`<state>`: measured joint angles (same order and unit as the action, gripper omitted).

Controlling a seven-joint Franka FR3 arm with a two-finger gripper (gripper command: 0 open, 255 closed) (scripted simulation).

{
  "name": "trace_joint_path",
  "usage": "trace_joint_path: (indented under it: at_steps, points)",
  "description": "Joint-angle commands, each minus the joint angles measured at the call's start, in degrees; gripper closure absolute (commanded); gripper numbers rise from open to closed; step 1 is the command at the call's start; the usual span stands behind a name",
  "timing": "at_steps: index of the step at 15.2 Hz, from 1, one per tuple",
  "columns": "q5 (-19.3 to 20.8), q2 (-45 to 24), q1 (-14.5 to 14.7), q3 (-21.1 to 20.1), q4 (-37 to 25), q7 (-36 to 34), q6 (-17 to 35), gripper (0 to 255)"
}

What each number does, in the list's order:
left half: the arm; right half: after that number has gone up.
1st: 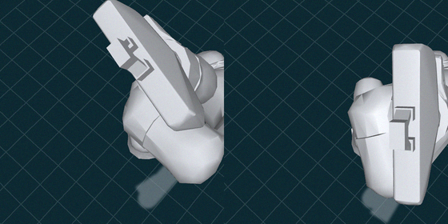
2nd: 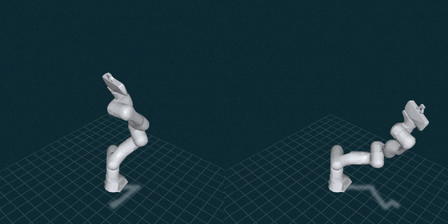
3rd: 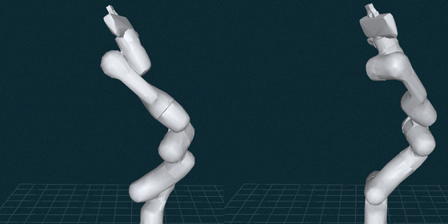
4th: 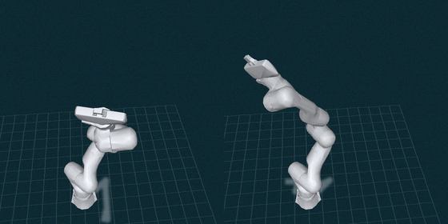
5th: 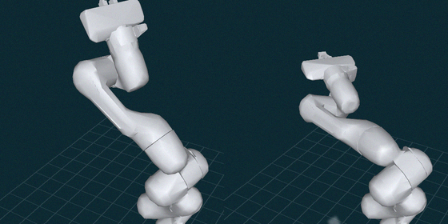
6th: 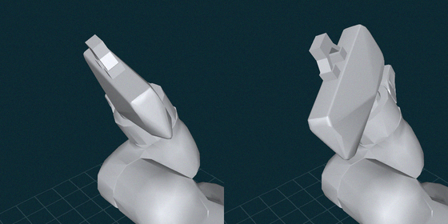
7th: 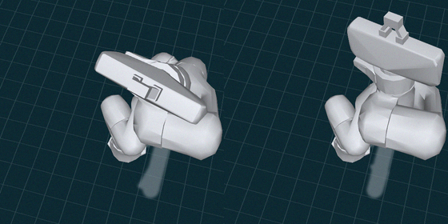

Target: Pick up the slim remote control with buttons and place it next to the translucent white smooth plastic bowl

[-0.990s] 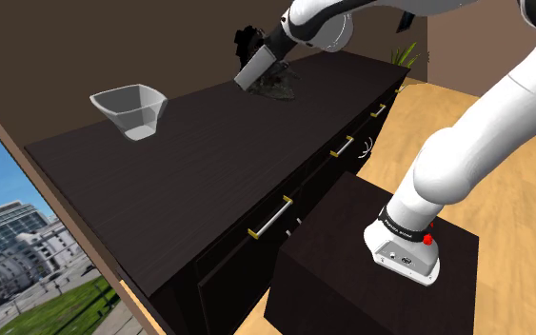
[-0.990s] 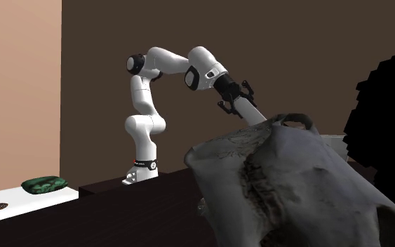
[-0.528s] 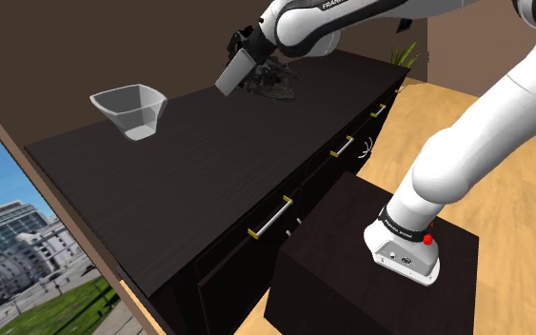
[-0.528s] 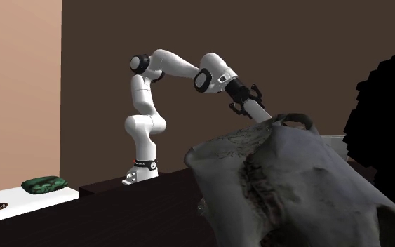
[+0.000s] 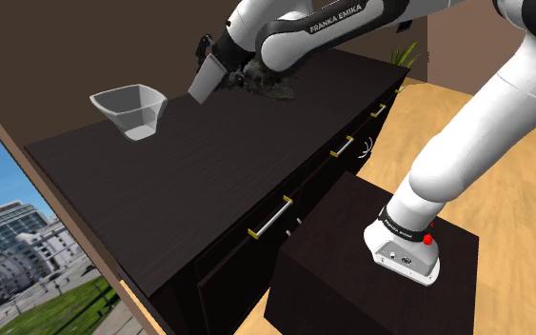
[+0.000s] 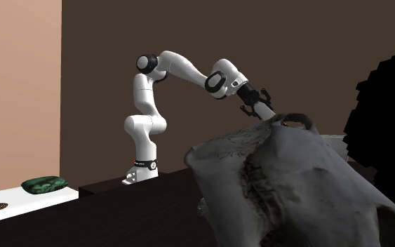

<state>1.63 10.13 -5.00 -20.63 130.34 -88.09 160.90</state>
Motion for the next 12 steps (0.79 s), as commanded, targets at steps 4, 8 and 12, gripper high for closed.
trace_joint_path:
  at_steps: [4, 8, 12]
  points:
    - [11.26, -3.62, -2.07, -7.62, -4.89, -14.75, -2.07, 255]
    - [18.06, -6.53, -2.31, -10.56, -7.68, -22.43, -3.17, 255]
    - [21.96, -8.01, -2.84, -10.83, -6.19, -25.79, -0.67, 255]
